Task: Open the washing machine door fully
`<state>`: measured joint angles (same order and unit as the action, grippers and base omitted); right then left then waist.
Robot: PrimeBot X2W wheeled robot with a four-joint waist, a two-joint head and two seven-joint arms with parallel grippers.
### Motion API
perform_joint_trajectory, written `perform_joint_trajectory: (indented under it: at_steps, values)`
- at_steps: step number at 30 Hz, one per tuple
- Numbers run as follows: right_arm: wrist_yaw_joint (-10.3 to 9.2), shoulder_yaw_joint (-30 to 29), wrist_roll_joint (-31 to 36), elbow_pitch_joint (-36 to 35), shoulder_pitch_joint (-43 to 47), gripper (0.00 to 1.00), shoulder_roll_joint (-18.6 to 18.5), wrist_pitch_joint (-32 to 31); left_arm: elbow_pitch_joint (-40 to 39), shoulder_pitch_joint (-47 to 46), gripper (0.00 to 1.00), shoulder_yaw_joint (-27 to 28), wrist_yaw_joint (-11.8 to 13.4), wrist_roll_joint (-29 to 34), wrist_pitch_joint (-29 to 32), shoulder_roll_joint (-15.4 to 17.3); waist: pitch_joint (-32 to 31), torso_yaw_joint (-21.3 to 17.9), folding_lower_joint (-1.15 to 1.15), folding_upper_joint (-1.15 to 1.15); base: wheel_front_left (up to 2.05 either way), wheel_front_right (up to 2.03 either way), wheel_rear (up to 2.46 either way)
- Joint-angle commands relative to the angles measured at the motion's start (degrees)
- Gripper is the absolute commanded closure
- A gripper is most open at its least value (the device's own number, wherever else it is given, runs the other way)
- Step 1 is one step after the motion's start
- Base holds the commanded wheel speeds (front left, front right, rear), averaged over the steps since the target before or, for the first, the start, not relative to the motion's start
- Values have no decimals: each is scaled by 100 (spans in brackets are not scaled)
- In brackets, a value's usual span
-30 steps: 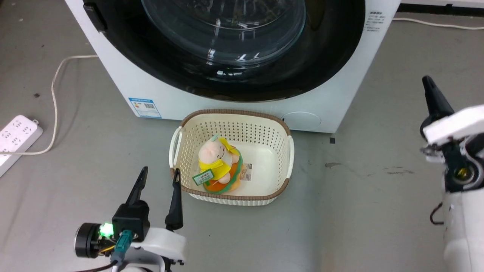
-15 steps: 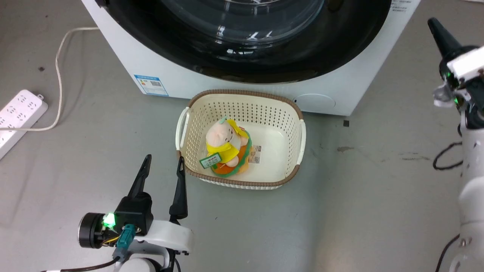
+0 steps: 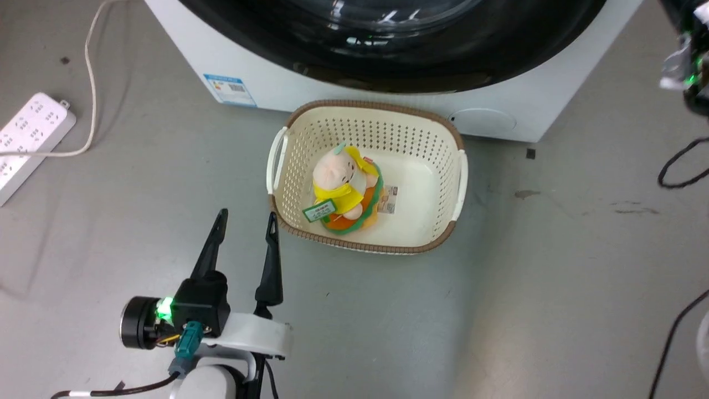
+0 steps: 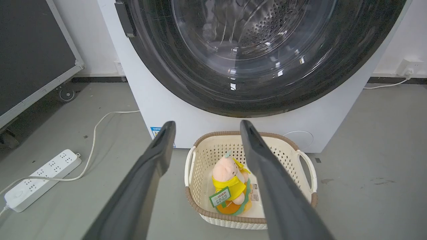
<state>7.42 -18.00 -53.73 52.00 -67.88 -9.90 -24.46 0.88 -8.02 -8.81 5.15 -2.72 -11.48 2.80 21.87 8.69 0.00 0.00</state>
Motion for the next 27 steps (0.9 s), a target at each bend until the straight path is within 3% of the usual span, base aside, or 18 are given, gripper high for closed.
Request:
perform_joint_trajectory:
  at_steps: [1, 17, 27]
  values:
    - [8, -51, -165, 174, -309, 100, -80, -46, -31, -116, 0, -37, 47, -15, -62, 7, 88, 62, 0, 0, 0, 0, 0]
    - [7, -179, -858, 1717, -1749, 100, -388, -1026, -19, -328, 0, -315, 169, -103, -278, 8, 593, 333, 0, 0, 0, 0, 0]
    - [7, -200, -1059, 2174, -1694, 100, -500, -1792, 32, -370, 0, -406, 239, -140, -352, 8, 595, 406, 0, 0, 0, 0, 0]
